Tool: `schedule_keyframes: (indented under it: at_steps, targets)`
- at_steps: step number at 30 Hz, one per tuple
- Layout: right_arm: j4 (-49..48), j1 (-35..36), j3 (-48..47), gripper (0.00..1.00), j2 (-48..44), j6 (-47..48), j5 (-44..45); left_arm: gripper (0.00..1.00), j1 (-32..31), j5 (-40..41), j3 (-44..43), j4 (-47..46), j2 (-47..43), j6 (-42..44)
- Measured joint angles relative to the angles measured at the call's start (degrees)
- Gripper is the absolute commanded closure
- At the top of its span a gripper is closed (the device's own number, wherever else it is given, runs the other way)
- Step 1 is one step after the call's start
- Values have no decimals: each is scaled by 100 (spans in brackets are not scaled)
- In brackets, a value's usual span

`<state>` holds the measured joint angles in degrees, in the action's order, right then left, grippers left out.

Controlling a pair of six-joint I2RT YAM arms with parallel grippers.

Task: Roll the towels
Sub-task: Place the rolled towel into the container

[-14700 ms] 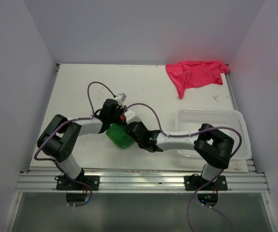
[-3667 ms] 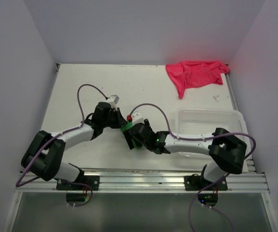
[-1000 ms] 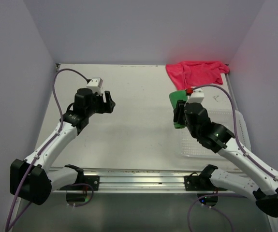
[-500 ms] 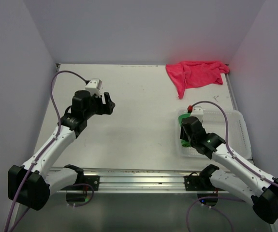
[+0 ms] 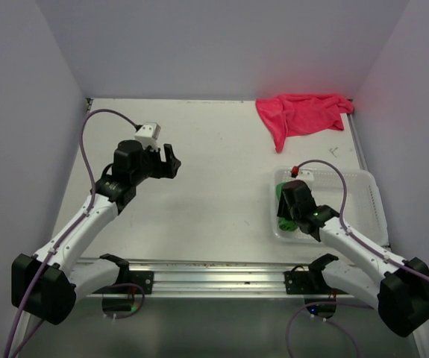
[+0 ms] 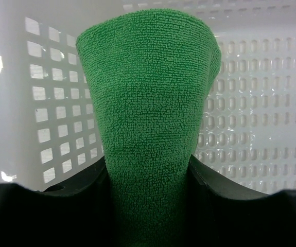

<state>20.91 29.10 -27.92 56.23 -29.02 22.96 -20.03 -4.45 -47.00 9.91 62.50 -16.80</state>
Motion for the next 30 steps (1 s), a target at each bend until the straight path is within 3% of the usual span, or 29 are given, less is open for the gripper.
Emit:
schedule_keyframes:
  at_steps: [2,7,13,30]
  targets:
    - [-63,-85,52,73,105,-13,-63,20,-4,0,0,0,0,2]
    - [-175,-267,79,52,348,-70,-186,19,-44,-9,0,0,0,9]
    - [-219,-319,79,40,538,-114,-208,17,-68,-85,0,0,2,11]
    - [76,-352,-96,26,221,-146,-192,15,-68,-238,0,-2,66,11]
